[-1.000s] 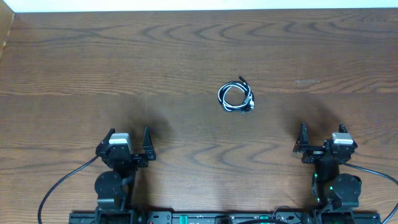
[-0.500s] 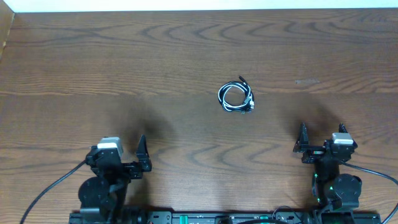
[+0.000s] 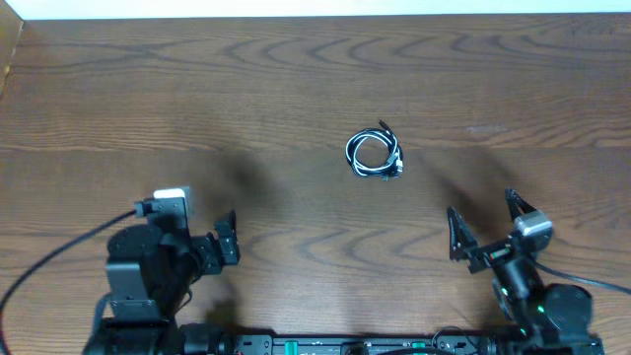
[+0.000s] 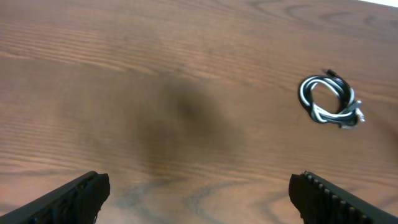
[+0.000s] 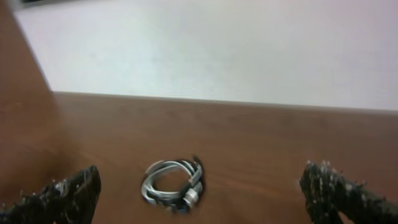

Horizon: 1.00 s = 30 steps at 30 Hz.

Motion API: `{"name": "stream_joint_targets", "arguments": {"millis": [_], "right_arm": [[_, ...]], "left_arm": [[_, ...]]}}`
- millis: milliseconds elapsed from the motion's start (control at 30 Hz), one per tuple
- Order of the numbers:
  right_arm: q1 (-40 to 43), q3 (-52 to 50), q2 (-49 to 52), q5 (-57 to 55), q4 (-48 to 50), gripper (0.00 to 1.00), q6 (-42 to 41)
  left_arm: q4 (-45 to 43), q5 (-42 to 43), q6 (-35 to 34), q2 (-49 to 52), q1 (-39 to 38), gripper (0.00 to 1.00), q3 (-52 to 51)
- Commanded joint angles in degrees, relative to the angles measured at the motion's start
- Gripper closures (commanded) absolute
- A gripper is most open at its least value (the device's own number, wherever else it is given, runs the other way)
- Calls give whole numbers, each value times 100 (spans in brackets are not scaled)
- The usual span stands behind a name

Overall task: Untangle cables
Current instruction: 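Raise both arms and move grippers toward the coiled cable bundle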

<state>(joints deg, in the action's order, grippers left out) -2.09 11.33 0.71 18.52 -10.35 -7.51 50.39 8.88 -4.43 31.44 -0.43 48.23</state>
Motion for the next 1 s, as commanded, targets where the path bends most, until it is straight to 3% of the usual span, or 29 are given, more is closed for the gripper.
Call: {"name": "stream_joint_targets", "arguments": {"millis": [0,233,433,633,967], "right_arm": [[28,874,-39,284,-529,1,-105],[28,2675,-7,-20,-2531,1,144],[28,3654,308,-17,-3289,1,203],[28,4577,1191,7,-4079,1,291],[28,5608,2949,9,-5029,1,894]], "left_arm": [[197,103,245,184,31,2,658],[262,164,435,162,31,2,1051],[293,278,435,162,31,2,1051],[269,704,437,162,31,2,1051],[269,719,435,162,31,2,1051]]}}
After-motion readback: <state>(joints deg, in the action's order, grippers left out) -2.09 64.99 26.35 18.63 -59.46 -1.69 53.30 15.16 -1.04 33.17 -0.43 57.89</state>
